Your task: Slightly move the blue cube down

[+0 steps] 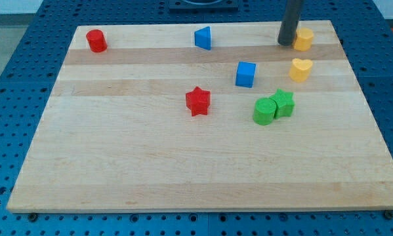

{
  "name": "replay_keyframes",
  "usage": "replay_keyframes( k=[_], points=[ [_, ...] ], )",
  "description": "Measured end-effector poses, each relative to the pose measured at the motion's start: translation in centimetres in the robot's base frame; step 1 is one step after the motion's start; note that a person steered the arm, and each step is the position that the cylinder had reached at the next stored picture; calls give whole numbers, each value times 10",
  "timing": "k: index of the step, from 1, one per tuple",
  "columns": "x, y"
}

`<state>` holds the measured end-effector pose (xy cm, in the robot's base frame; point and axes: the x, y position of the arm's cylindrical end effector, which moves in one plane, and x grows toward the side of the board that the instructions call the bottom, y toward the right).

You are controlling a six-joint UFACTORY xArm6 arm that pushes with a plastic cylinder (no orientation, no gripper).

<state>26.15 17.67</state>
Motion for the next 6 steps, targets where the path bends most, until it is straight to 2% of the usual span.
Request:
replay_keyframes(
  k=[1,2,3,6],
  points=[
    [0,0],
    [5,-44],
    [10,-54],
    [7,-54]
  ],
)
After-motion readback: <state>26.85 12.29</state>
